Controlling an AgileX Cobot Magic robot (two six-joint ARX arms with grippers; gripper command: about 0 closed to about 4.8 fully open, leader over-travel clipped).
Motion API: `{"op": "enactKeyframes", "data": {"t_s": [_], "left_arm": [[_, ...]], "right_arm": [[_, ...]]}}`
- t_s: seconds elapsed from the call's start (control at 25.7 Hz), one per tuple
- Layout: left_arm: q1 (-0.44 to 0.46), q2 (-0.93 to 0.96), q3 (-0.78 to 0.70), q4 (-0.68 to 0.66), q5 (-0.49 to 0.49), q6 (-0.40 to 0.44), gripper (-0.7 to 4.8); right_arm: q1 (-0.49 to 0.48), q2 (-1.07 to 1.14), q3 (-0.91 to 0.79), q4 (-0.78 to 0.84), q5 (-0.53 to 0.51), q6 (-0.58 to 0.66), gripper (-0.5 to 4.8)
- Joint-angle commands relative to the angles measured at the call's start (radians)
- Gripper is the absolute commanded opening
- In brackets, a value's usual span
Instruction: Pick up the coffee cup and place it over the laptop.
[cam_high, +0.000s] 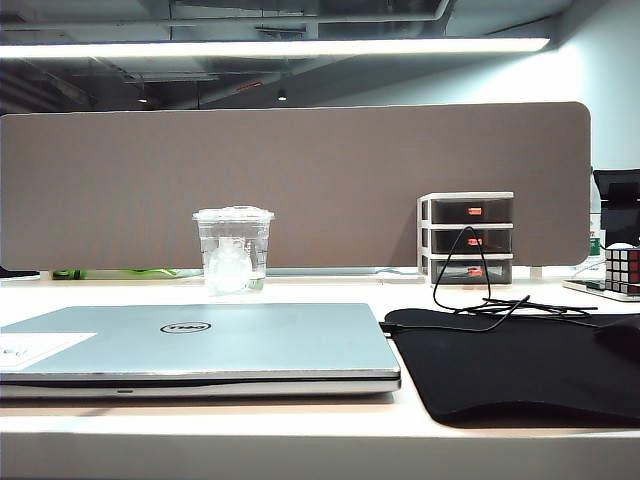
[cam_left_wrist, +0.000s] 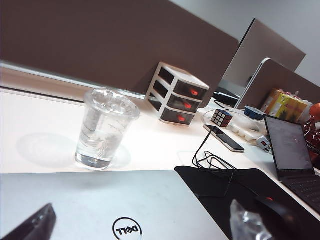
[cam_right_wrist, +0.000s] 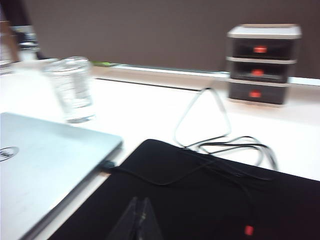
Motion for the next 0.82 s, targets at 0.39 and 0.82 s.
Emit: {"op": "enactKeyframes", "data": {"t_s": [0.39,0.82], "left_arm": [[-0.049,0.073,0.084,0.017,-0.054,0.082,4.31],[-0.073,0.587,0.157,0.388,-0.034,0.212,4.30]], "right_arm": [[0.002,-0.001,-0.005,0.014,-0.051,0.004,-0.06],[0.013,0.000,-0.005,0.018,-0.051,0.003,-0.06]]}}
